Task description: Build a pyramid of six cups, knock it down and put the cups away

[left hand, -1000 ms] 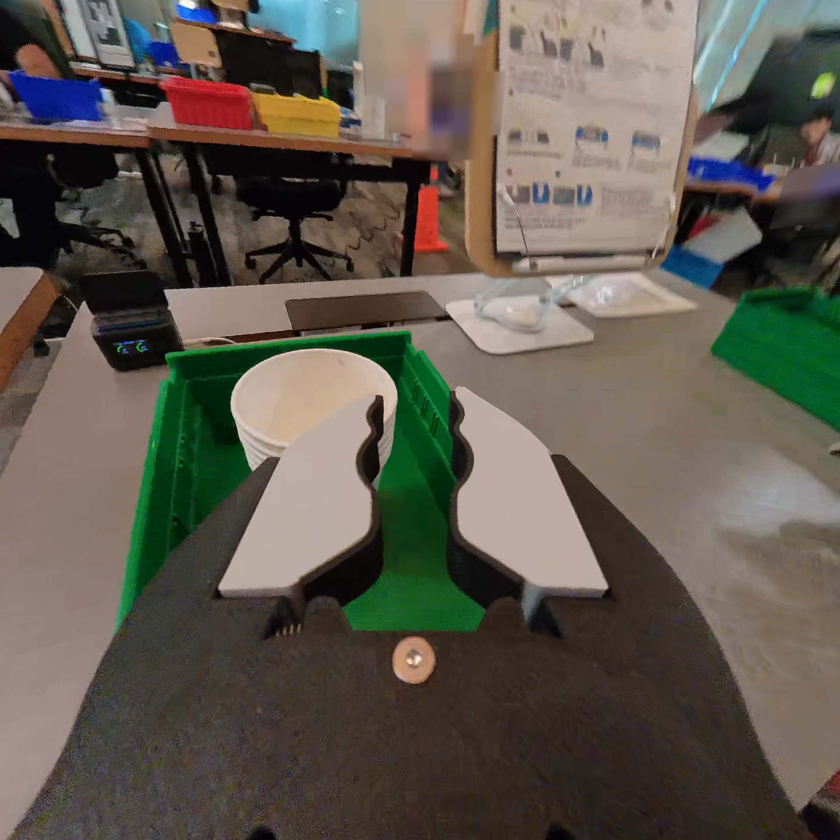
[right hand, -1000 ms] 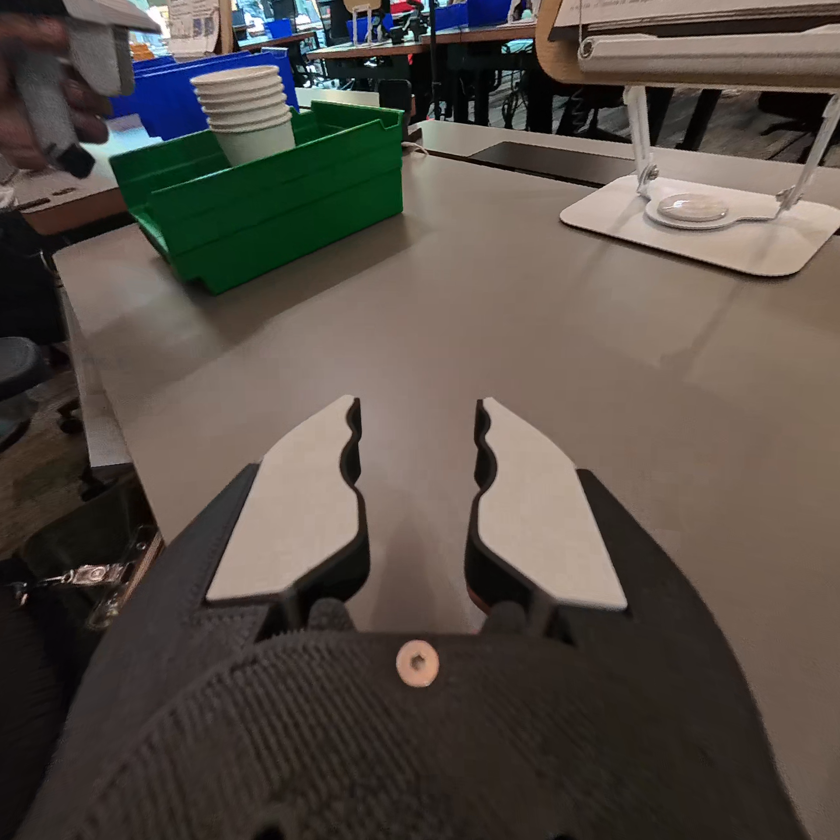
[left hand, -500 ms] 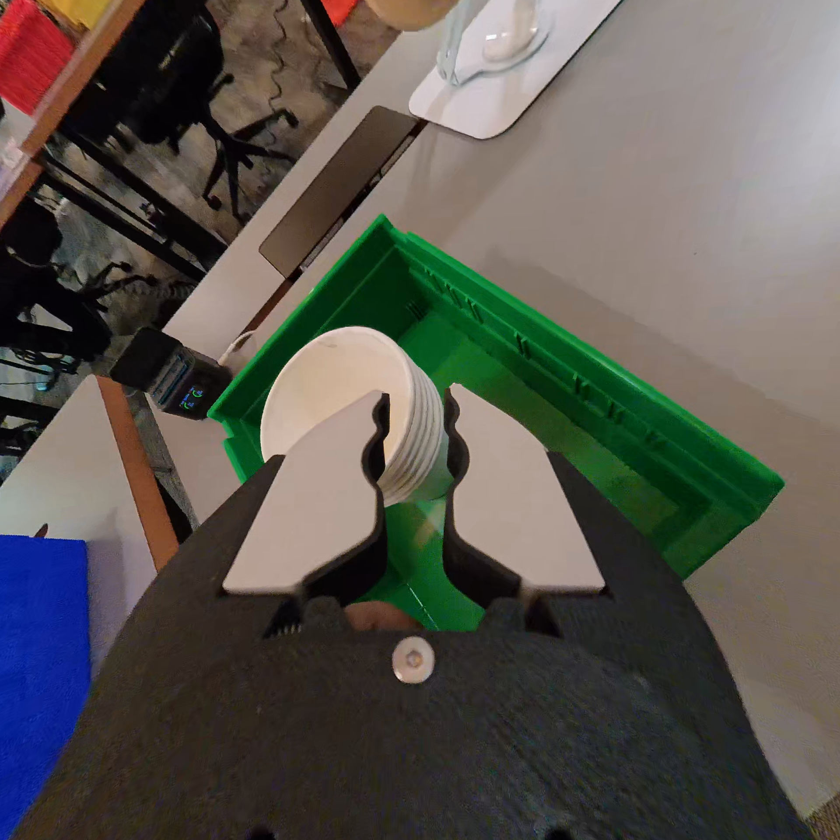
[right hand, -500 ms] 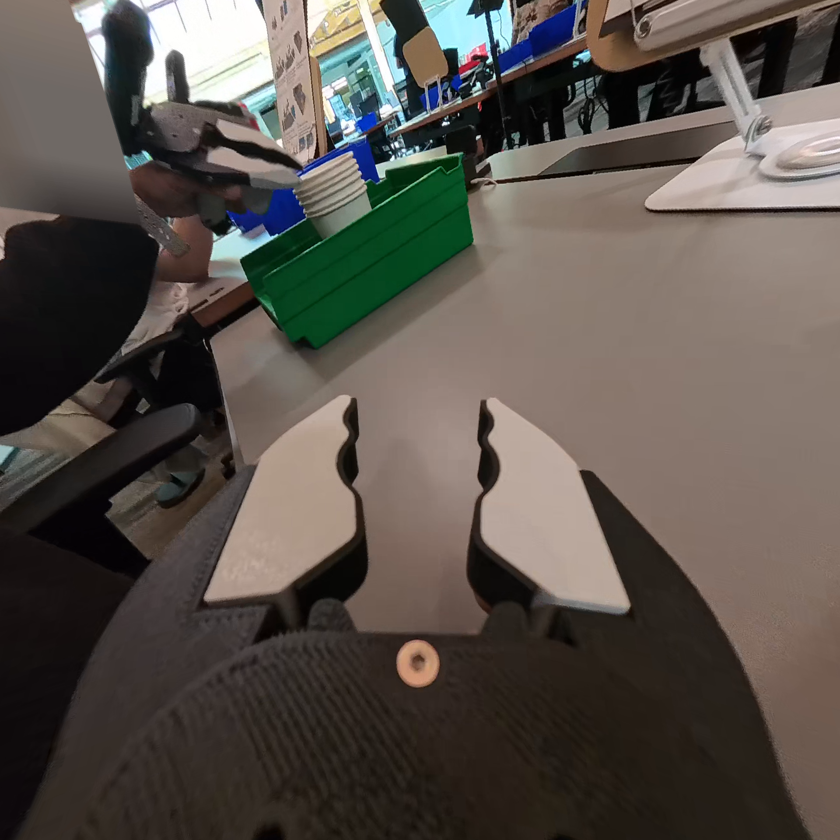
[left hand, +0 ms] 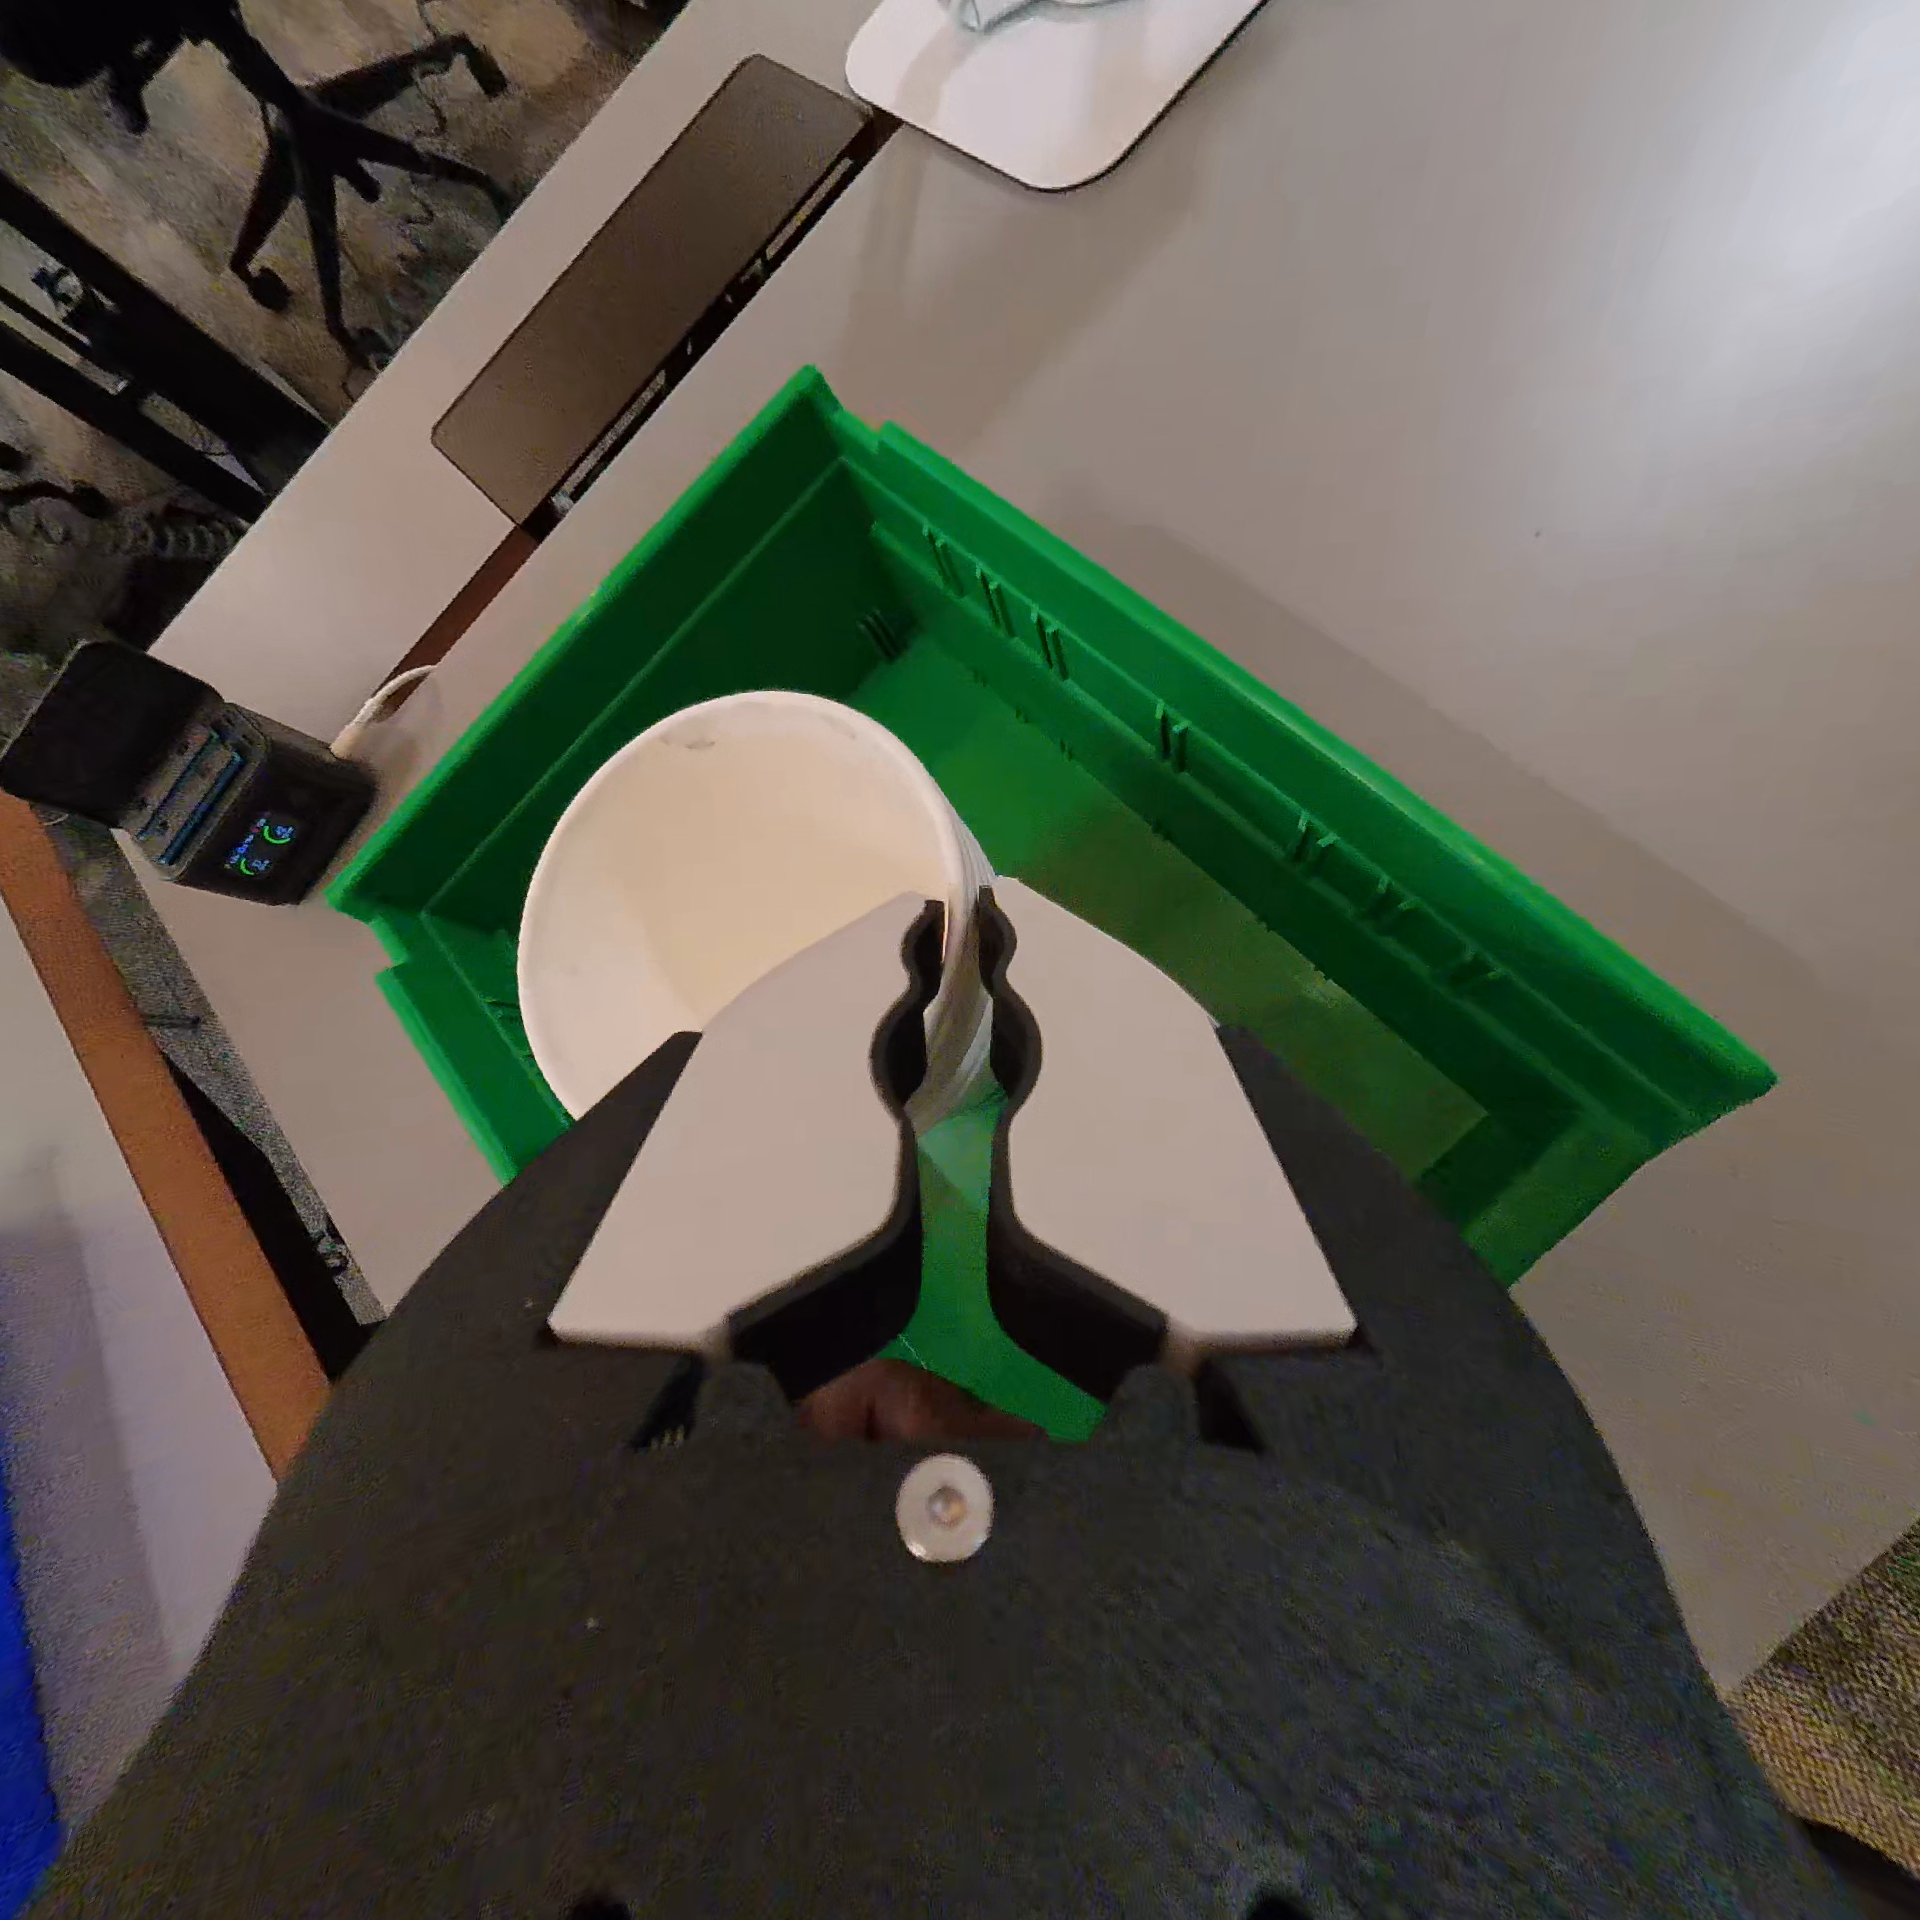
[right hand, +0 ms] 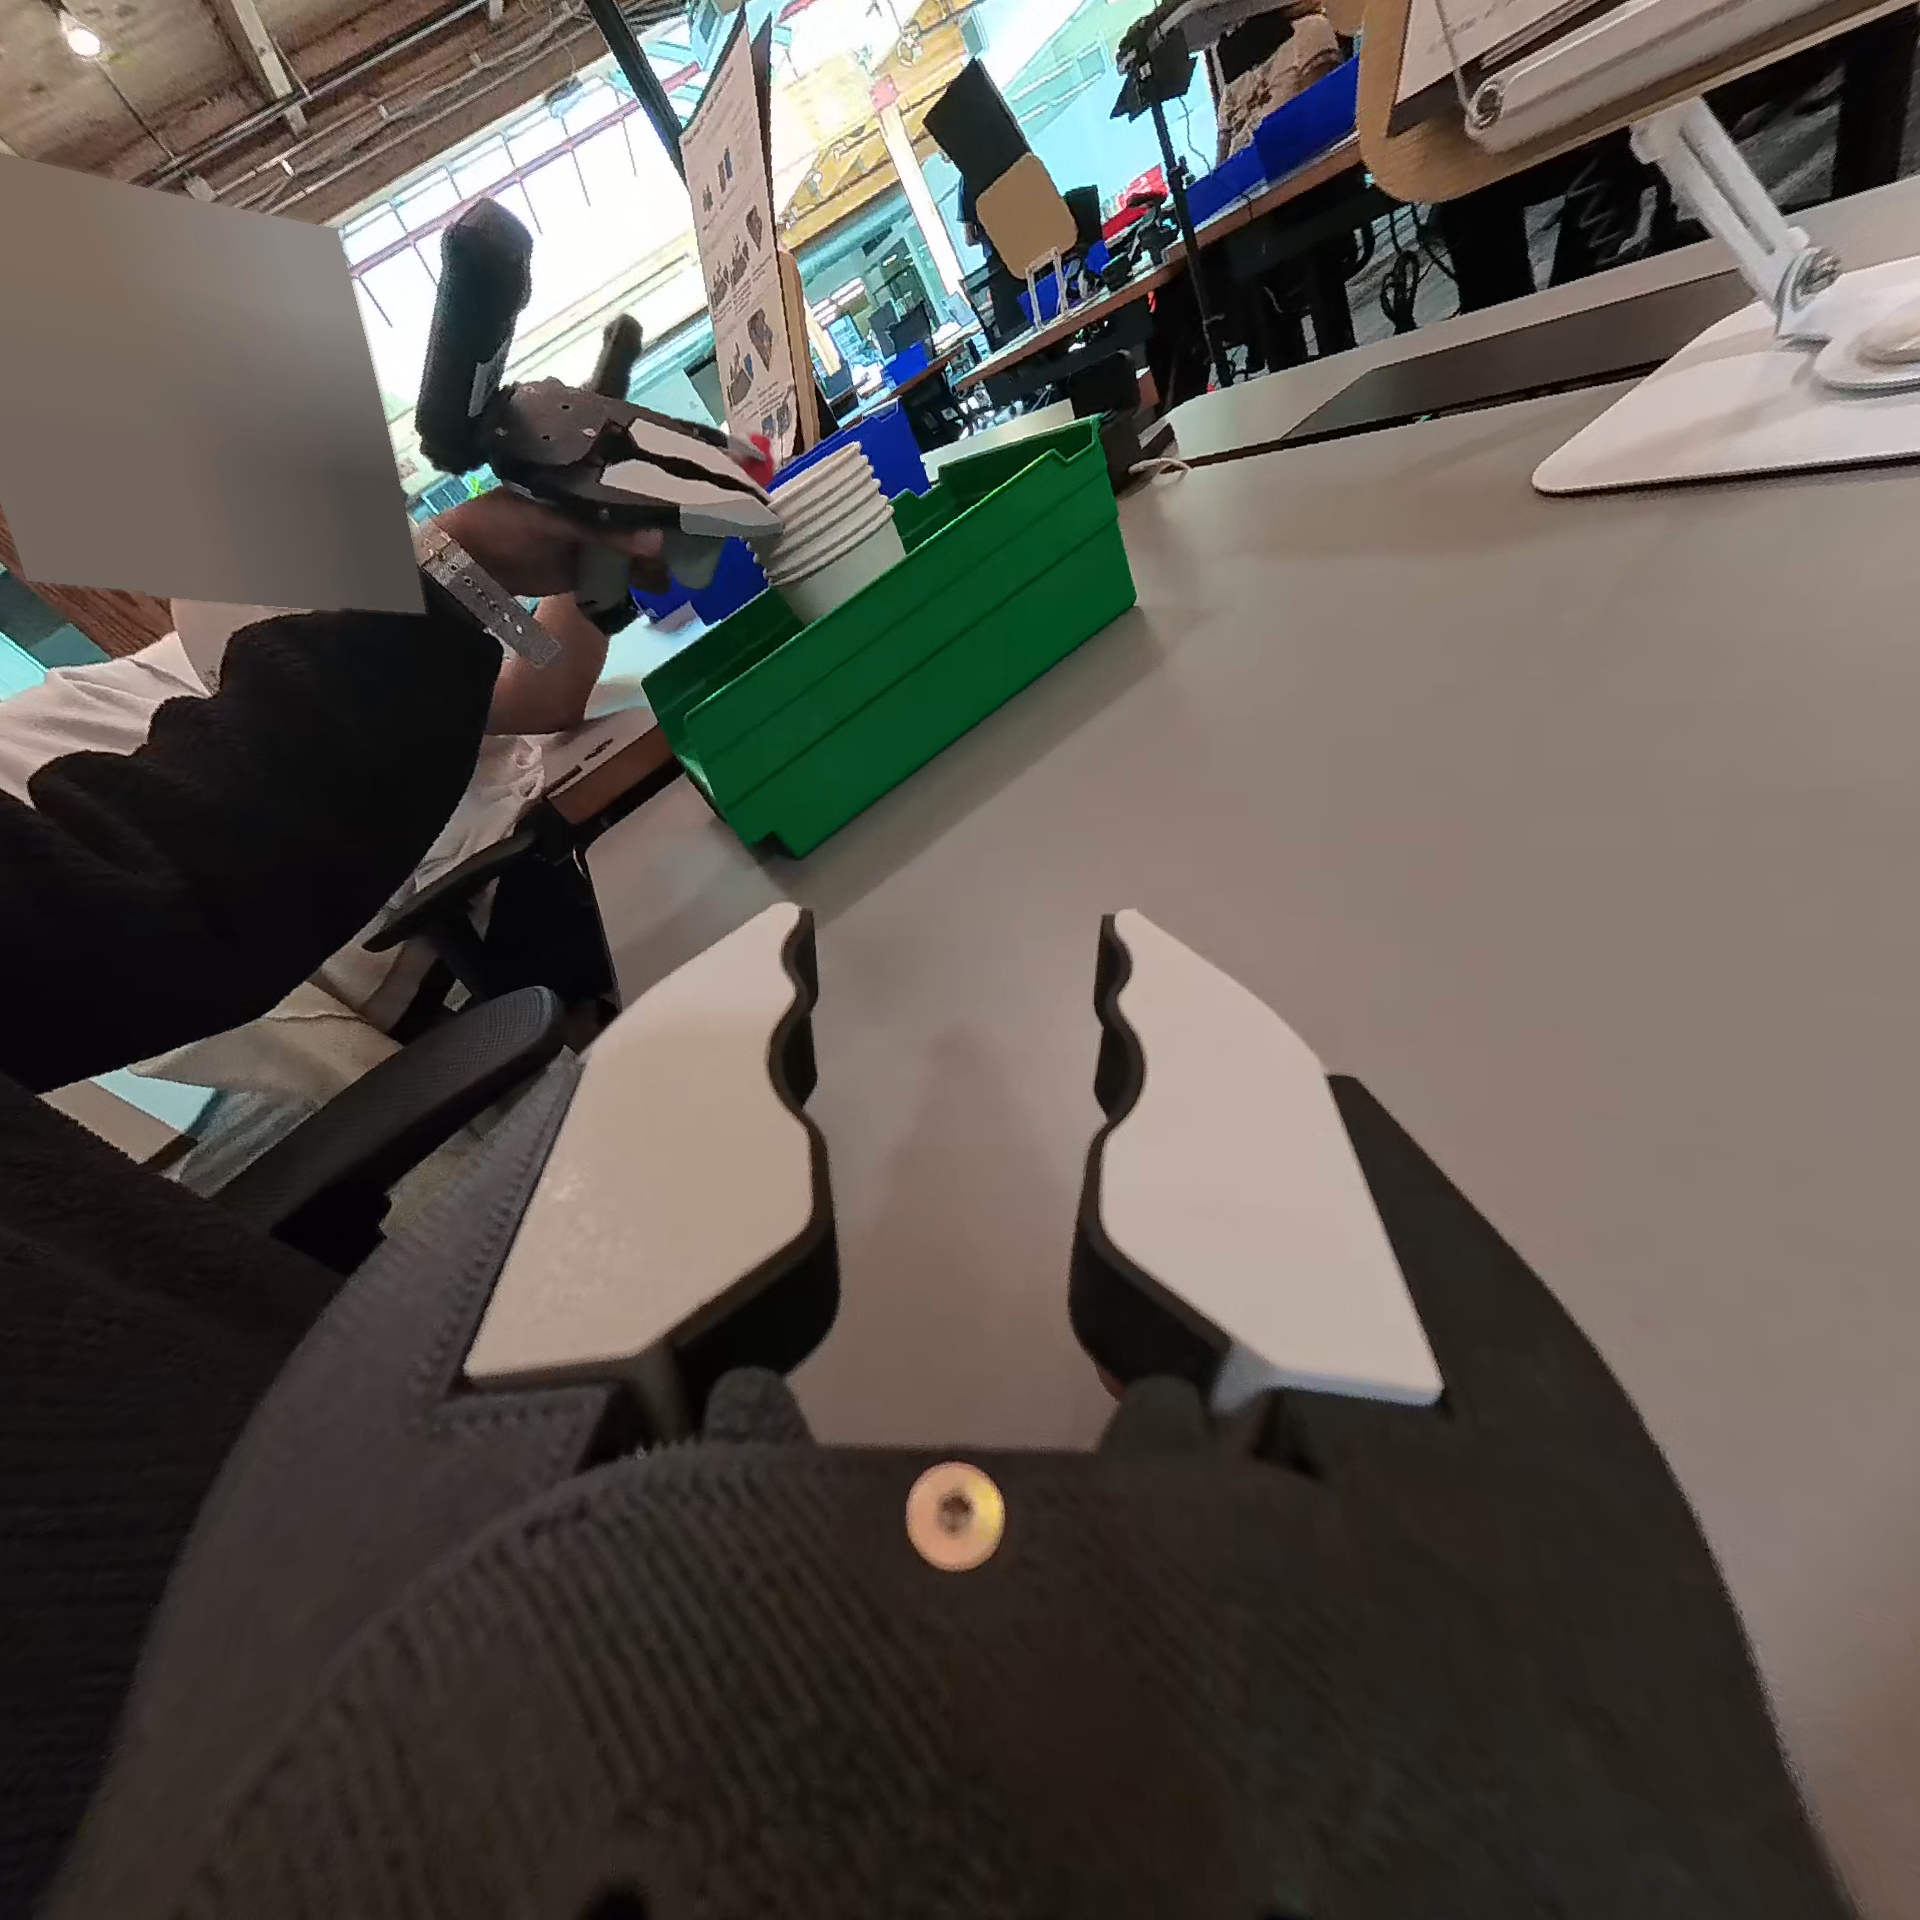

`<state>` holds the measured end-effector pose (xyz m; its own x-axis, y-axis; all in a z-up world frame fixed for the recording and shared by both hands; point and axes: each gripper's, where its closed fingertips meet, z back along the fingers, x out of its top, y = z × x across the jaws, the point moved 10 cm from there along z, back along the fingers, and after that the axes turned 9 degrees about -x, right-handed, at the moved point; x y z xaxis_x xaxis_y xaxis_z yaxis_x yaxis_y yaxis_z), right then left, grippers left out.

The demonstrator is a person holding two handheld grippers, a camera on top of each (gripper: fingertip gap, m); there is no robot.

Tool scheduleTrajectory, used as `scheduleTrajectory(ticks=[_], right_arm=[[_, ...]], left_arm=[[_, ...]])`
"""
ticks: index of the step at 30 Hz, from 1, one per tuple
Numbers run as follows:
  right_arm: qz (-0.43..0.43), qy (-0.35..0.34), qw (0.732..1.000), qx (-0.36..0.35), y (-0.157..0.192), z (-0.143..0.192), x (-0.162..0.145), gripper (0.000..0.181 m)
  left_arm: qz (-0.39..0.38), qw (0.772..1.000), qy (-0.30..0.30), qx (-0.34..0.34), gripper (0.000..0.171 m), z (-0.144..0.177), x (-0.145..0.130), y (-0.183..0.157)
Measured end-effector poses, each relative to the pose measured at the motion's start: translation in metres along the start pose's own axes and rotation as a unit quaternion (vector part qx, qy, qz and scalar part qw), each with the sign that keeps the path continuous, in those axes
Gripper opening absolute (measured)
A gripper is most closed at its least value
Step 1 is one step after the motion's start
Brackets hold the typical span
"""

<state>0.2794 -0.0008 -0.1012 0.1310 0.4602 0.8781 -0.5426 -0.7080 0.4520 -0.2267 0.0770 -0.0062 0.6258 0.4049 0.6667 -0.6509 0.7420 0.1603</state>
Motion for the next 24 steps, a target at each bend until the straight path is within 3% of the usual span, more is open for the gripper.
scheduleTrajectory(ticks=[24], right_arm=[[-0.023, -0.005, 1.000, 0.010, 0.0005, 0.0022, 0.0028, 0.052]], left_arm=[[0.001, 1.000, 0.028, 0.010, 0.005, 0.0057, 0.0078, -0.0040]])
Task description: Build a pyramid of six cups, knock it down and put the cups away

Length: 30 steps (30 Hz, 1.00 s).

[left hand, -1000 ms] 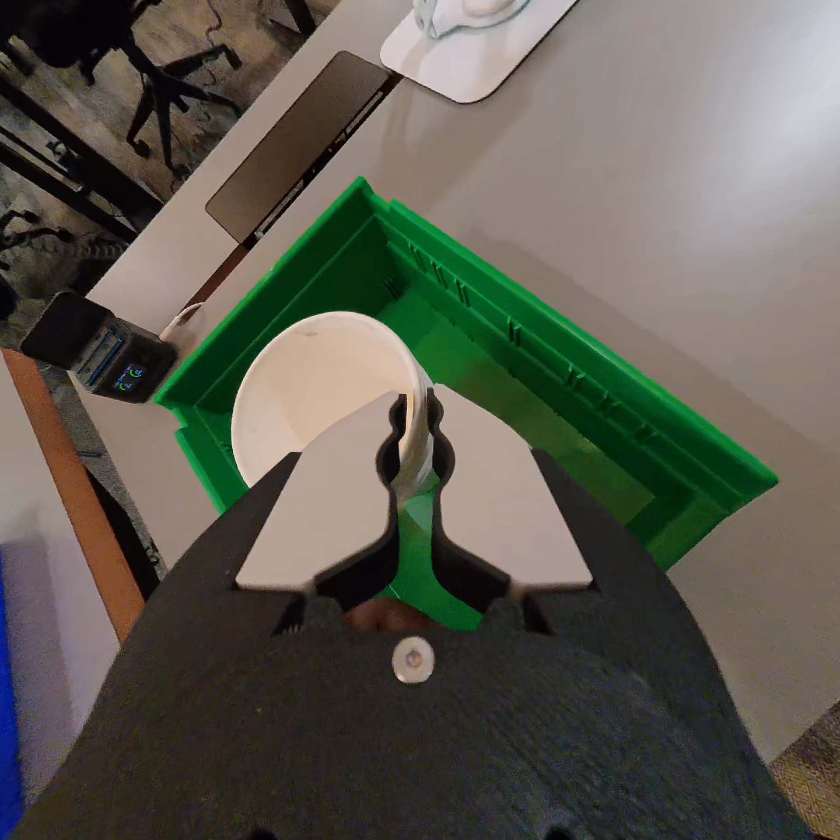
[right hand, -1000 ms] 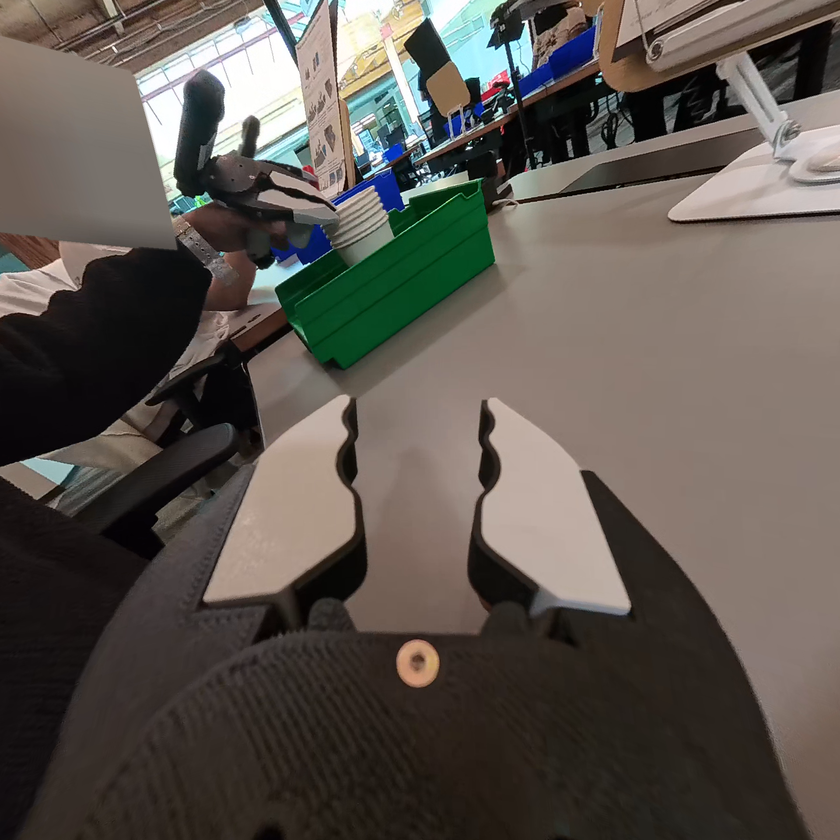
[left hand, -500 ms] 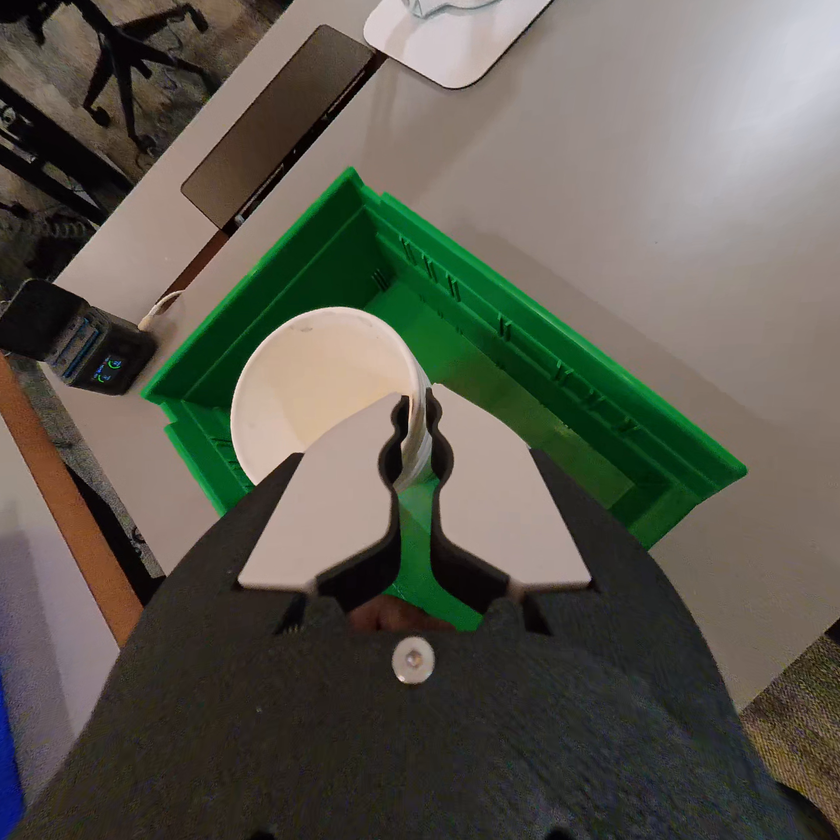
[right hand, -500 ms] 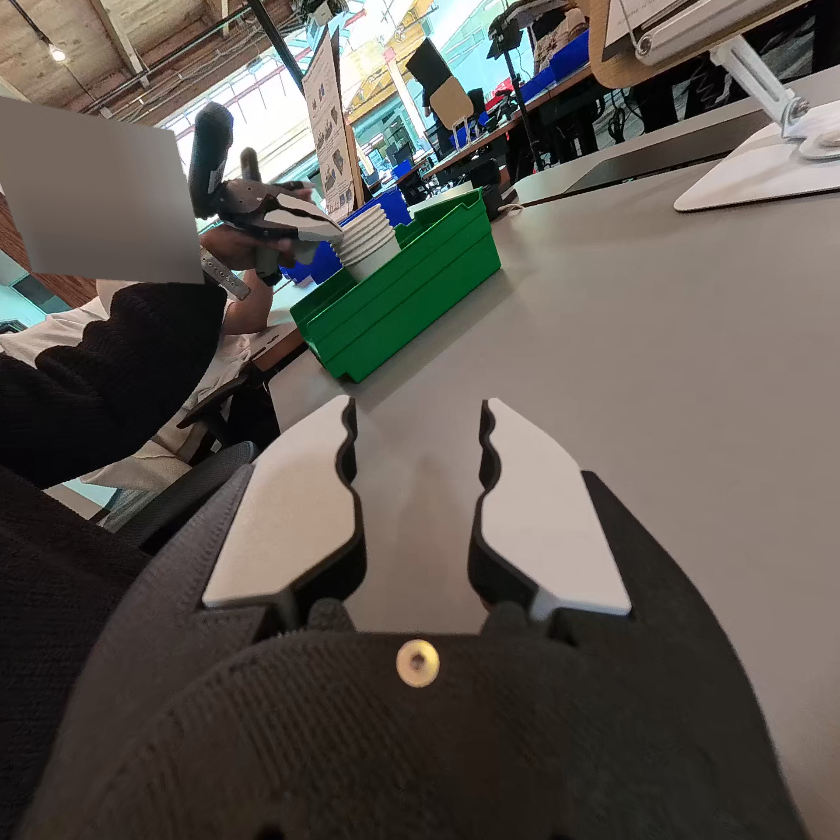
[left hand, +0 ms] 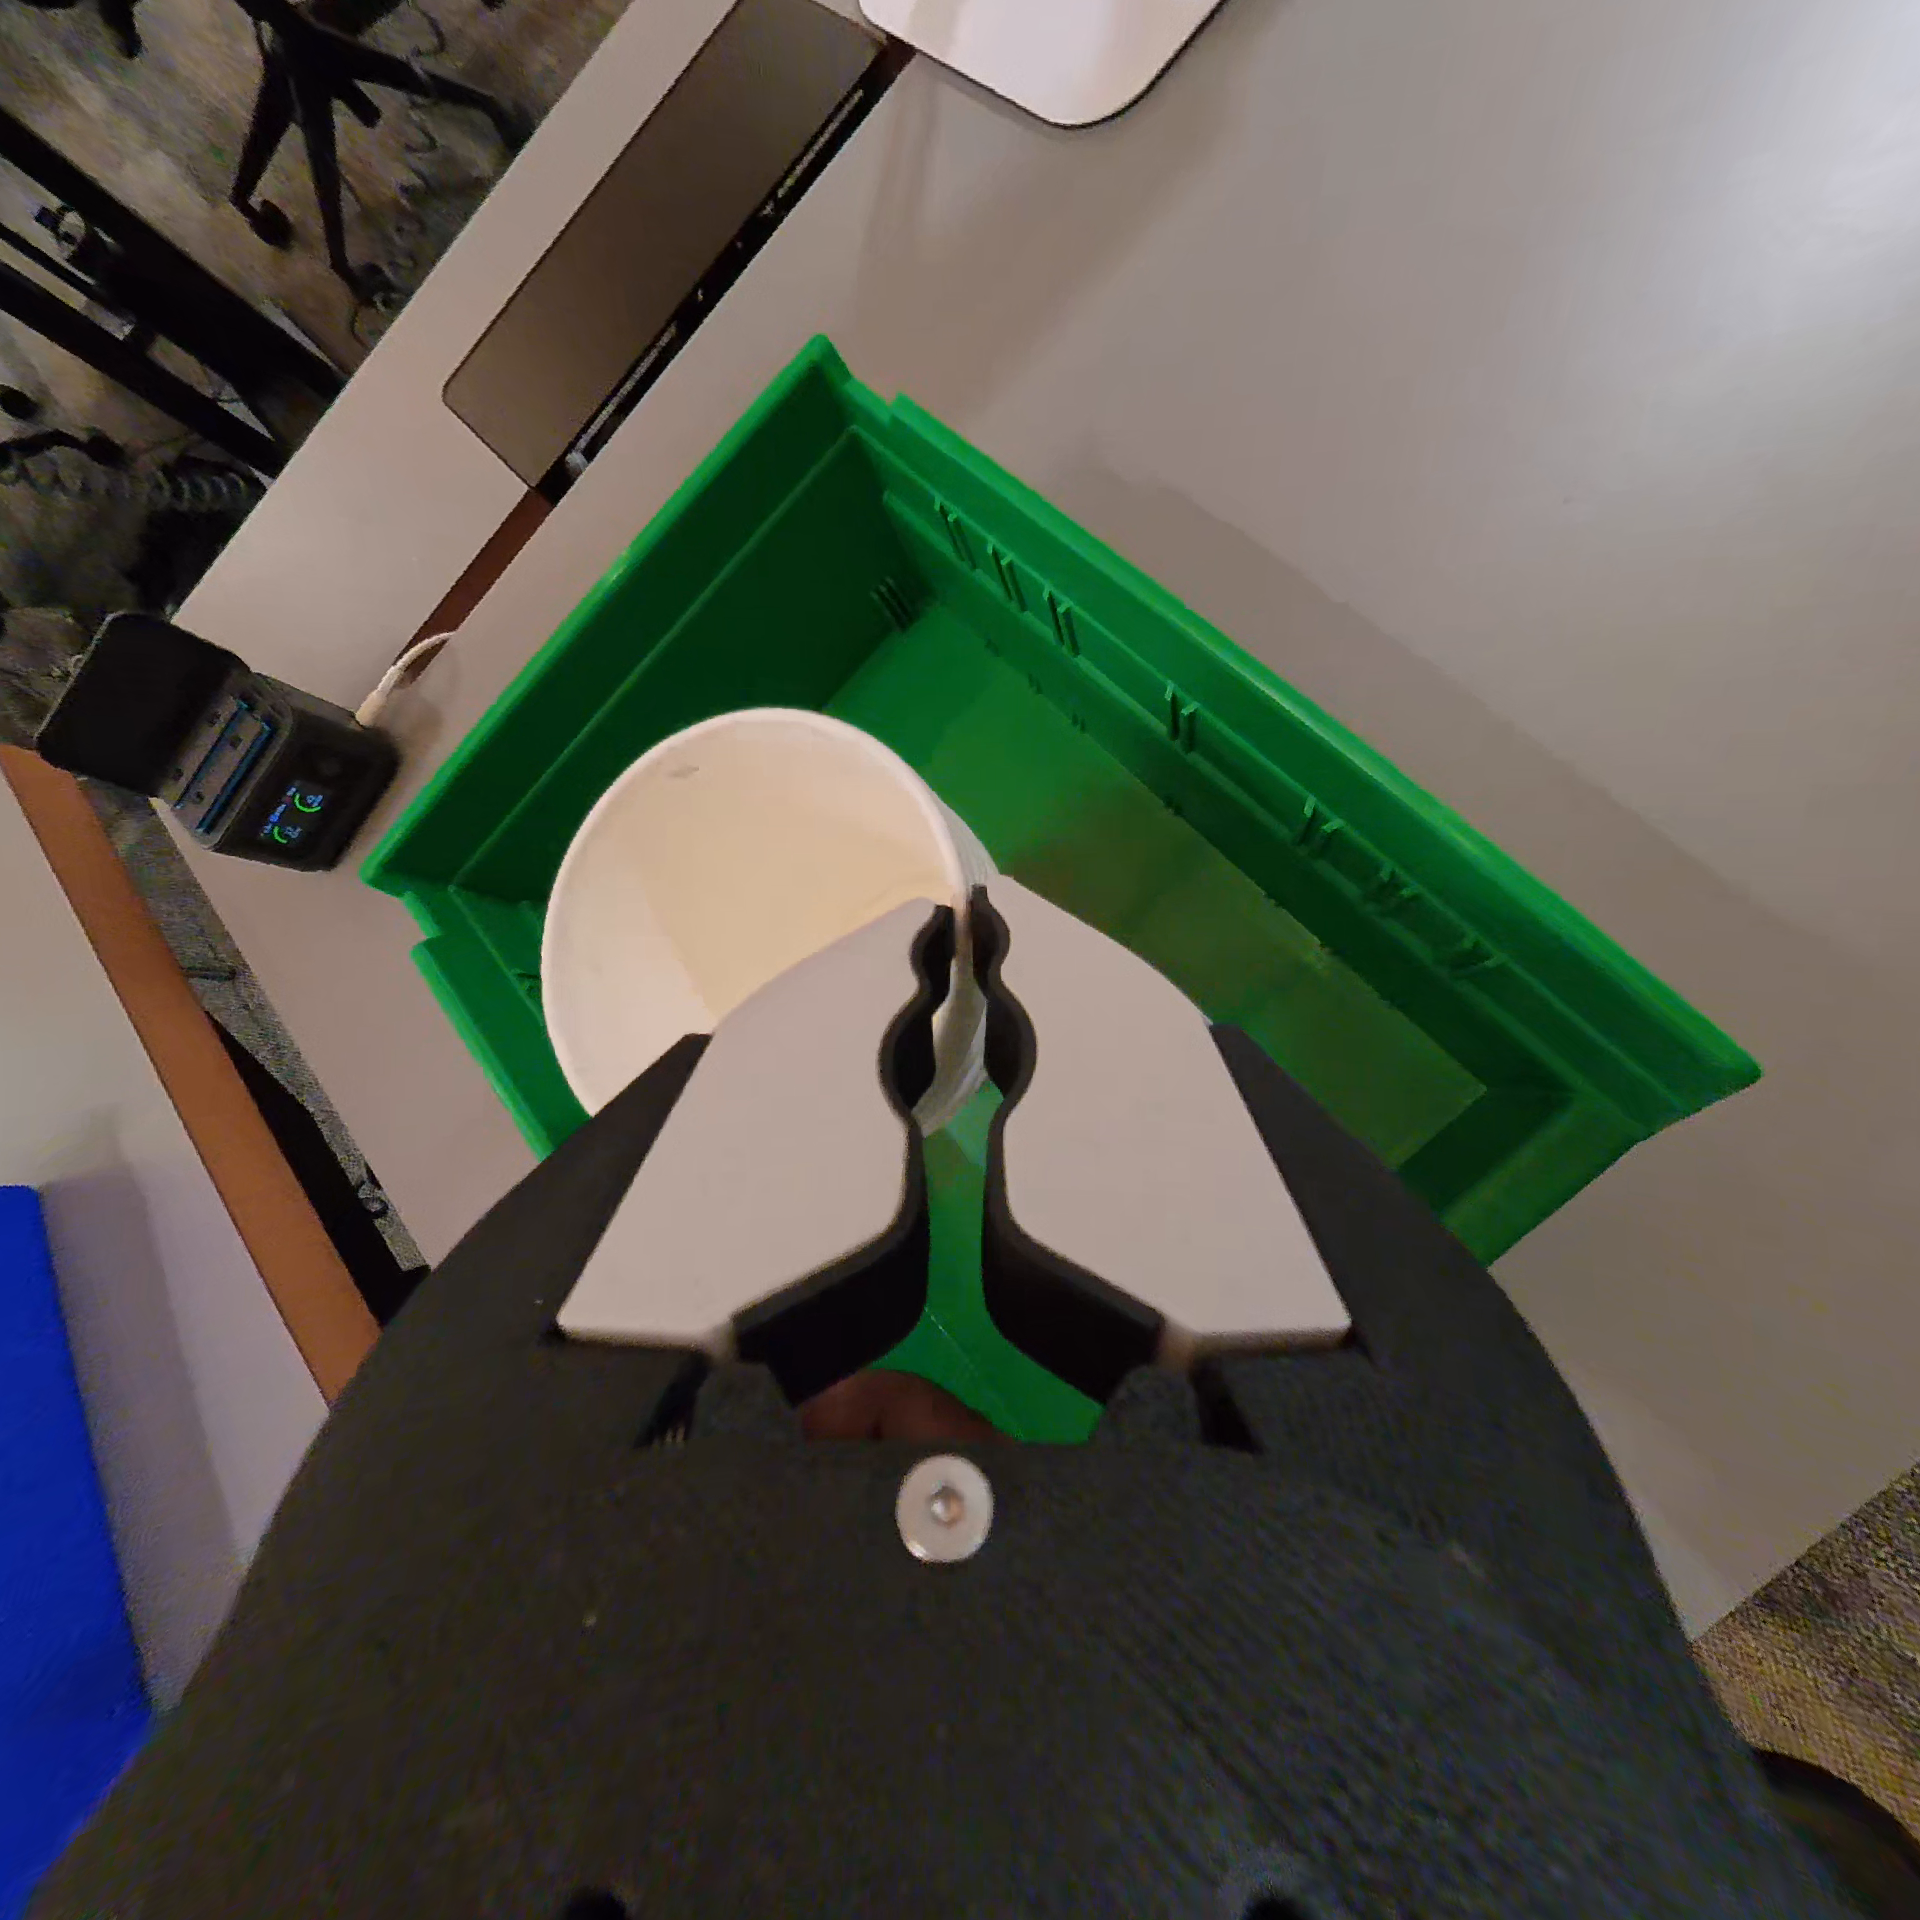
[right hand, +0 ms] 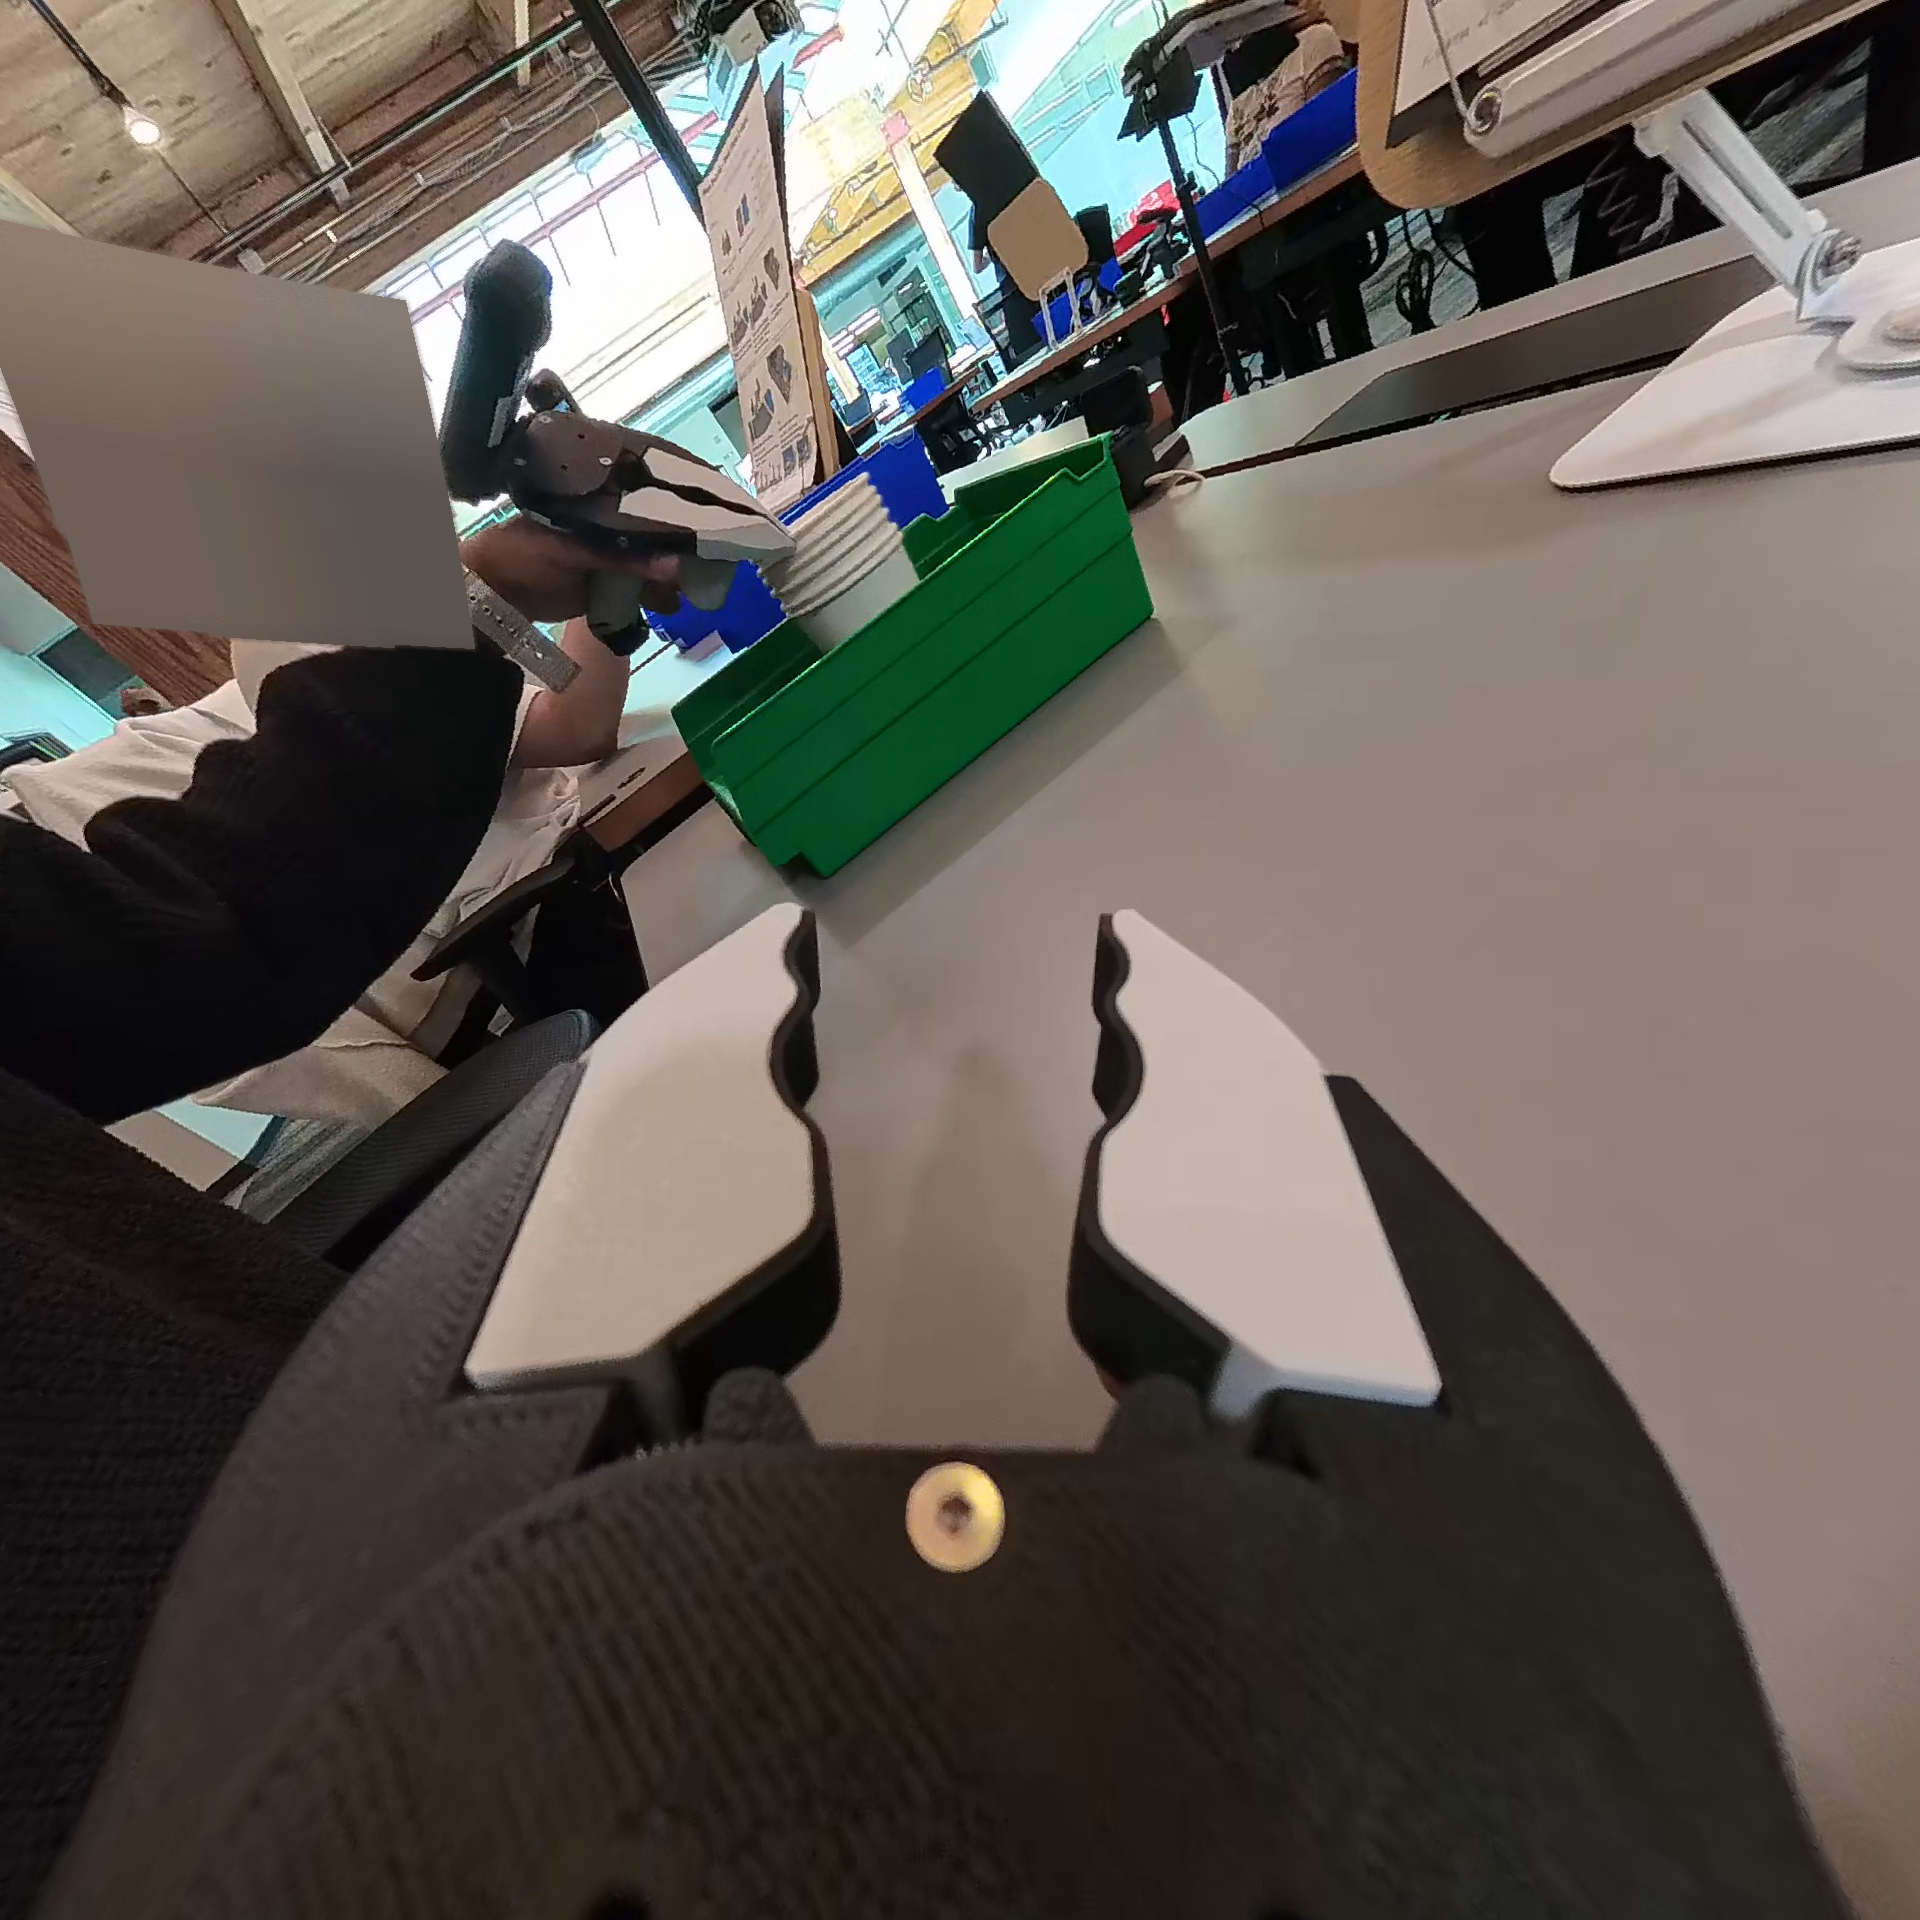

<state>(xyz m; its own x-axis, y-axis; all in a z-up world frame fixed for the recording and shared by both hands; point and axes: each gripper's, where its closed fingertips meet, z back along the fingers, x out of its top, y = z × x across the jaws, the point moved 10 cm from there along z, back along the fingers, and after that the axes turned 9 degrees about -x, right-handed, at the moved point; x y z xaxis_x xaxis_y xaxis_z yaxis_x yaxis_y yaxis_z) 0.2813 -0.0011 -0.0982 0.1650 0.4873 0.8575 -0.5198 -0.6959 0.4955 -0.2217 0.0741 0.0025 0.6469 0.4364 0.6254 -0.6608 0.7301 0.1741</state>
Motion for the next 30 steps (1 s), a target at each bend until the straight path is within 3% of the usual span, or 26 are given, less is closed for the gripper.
scheduleTrajectory(ticks=[9, 12, 22, 25, 30], right_arm=[[-0.001, 0.002, 1.000, 0.003, 0.001, 0.000, 0.000, 0.051], [-0.002, 0.002, 1.000, 0.003, 0.001, -0.001, 0.000, 0.051], [-0.007, 0.002, 1.000, 0.008, 0.002, -0.001, 0.000, 0.051], [-0.002, 0.002, 1.000, 0.008, 0.003, -0.001, 0.000, 0.051], [0.002, 0.000, 1.000, 0.009, 0.004, -0.001, 0.000, 0.052]], left_arm=[[0.001, 0.998, -0.024, 0.060, 0.005, 0.016, 0.004, 0.005], [-0.008, 0.993, -0.041, 0.109, 0.005, 0.029, 0.011, 0.008], [-0.043, 0.949, -0.148, 0.276, 0.005, 0.083, 0.060, -0.005], [-0.039, 0.943, -0.197, 0.266, 0.005, 0.088, 0.084, -0.022], [-0.022, 0.942, -0.283, 0.179, 0.005, 0.076, 0.125, -0.065]])
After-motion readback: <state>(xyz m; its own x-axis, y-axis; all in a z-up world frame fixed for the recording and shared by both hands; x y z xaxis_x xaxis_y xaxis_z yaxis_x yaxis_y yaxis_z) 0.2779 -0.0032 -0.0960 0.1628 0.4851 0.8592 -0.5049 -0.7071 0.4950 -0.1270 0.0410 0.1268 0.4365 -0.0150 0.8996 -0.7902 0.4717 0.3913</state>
